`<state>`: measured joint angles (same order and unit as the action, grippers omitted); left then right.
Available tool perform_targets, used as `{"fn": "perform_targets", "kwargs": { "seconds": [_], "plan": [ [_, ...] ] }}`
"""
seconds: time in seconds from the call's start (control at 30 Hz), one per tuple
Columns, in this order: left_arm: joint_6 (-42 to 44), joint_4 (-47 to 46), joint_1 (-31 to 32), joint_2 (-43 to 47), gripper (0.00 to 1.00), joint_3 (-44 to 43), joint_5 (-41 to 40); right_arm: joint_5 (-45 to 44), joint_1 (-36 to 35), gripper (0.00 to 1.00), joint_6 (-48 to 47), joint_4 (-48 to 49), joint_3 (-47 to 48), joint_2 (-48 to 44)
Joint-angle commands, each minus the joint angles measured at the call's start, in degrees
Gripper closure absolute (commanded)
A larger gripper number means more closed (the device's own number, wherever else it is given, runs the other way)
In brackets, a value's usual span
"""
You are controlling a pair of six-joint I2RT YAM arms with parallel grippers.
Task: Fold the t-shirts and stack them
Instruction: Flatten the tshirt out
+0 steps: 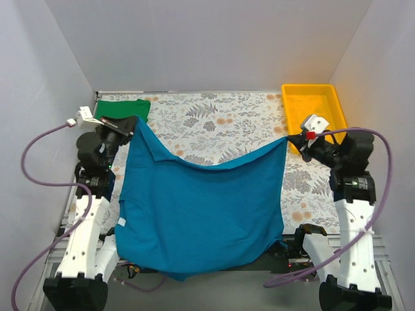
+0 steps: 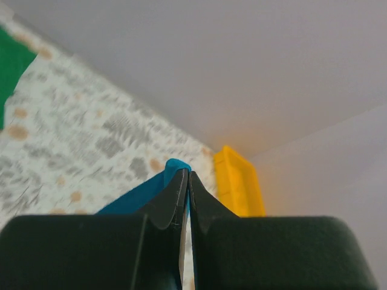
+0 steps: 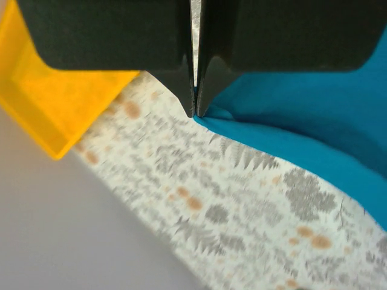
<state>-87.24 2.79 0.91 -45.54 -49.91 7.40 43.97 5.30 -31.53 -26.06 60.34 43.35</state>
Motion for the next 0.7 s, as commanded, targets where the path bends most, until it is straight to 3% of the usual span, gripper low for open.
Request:
{"fn": "perform_targets", "kwargs": {
  "seconds": [0.0, 0.17, 0.3, 0.67],
  "plan": [
    [0.2, -9.7, 0.1, -6.3, 1.0, 8.4, -0.5, 2.9, 0.3, 0.99, 1.7, 15.1, -11.3, 1.4],
    [1.1, -18.0, 0.1, -25.2, 1.0, 8.8, 1.1, -1.3, 0.4, 0.99, 4.3, 32.6, -20.7, 10.4],
    [2.2, -19.2, 0.4, -39.9, 1.0, 2.7, 1.6, -7.5, 0.3, 0.99, 2.2, 35.4, -20.7, 16.6],
    [5.2, -15.3, 0.4, -52.5, 1.0, -10.5, -0.7, -19.1, -2.7, 0.99, 11.8, 36.0, -7.0, 42.4]
  ]
}}
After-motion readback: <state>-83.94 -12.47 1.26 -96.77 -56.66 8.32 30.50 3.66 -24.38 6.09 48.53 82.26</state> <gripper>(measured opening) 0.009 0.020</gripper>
